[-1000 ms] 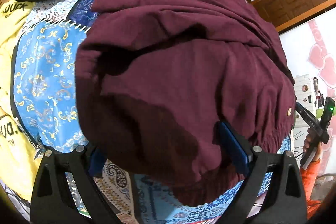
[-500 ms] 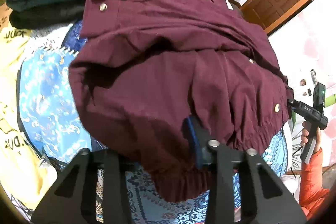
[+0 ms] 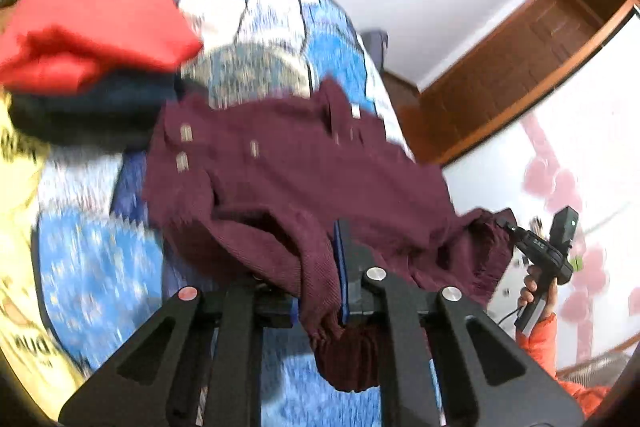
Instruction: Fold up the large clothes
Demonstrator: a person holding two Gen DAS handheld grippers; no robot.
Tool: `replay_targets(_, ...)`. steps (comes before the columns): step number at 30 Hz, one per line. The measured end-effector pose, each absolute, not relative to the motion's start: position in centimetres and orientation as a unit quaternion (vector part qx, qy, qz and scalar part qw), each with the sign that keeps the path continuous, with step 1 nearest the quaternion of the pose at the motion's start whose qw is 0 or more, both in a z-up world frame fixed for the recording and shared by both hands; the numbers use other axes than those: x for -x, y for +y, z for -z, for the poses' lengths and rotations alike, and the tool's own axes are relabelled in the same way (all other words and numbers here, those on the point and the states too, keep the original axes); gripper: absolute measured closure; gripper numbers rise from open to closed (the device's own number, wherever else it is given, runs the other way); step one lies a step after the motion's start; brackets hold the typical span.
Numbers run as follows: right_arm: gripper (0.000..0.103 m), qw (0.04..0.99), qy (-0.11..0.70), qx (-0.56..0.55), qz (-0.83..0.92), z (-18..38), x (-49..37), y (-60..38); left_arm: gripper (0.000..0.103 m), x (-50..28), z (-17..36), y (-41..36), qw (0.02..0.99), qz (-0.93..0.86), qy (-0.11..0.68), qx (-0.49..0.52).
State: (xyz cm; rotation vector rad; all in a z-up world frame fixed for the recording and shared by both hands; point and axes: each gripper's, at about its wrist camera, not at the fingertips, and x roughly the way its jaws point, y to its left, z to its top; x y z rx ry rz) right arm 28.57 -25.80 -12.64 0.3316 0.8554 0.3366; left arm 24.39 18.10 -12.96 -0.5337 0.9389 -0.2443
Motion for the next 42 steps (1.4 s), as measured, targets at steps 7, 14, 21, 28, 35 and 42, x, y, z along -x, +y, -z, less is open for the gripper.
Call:
replay_targets(7,0.096,0.893,0.406,-0.144,-0.132,13.9,-37.5,-24.6,0.091,-31.9,13.2,20.1,0.866,0.064,0.428,0.249)
replay_targets(14,0.096,0.889,0.431,-0.134,-0.082,19.5,-43.0,-23.1,0.091,-38.9,17.6,21.3,0.854,0.021,0.454,0.253)
replay_targets(21,0.094,0.869,0.473,-0.125,-0.073,22.0,-44.6,-23.3,0.091,-41.4,22.3,20.5,0.849,-0.011,0.490,0.197)
replay_targets(28,0.084,0.832,0.536,-0.124,-0.066,20.9,-44.8,-23.7,0.083,-41.0,22.4,20.3,0.833,-0.019,0.519,0.190)
replay_targets(35,0.057,0.864,0.494,-0.057,-0.076,14.9,-41.0,-22.3,0.070,-38.7,17.7,19.4,0.844,-0.006,0.509,0.169)
replay_targets(42,0.056,0.878,0.465,-0.014,-0.118,12.0,-37.8,-19.8,0.018,-35.7,13.0,19.6,0.877,-0.032,0.448,0.169)
